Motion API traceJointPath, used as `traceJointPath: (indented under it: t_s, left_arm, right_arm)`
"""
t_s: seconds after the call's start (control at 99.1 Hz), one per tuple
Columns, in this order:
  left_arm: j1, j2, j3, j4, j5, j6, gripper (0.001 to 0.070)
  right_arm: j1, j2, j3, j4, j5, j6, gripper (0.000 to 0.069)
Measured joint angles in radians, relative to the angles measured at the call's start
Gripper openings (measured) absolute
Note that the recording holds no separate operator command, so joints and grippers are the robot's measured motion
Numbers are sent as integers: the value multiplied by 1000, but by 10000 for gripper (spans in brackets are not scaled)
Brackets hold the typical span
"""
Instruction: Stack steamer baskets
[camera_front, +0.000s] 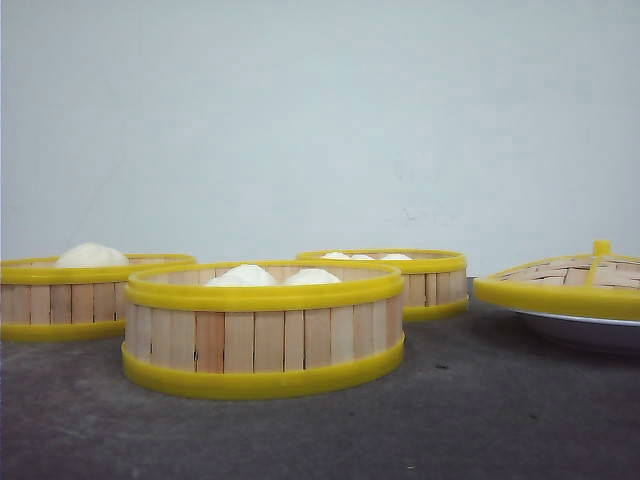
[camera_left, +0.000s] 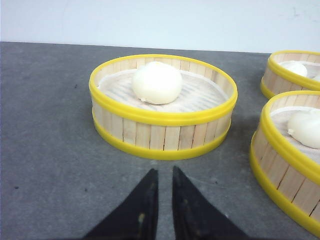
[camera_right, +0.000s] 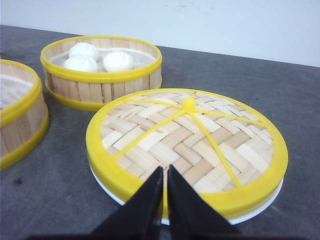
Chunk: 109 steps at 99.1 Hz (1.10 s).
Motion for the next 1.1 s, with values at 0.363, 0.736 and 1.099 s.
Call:
traceJointPath:
  t_s: [0.363, 0.736, 1.099]
  left_arm:
    - [0, 0, 0, 0, 0, 0, 25]
    - [0, 0, 11, 21, 0, -114, 24]
    - [0, 240, 507, -188, 1, -222, 24]
  right_arm:
    - [0, 0, 0, -6, 85, 37, 9]
    - [0, 1, 16, -2, 98, 233, 9]
    - [0, 201, 476, -149, 70, 366, 9]
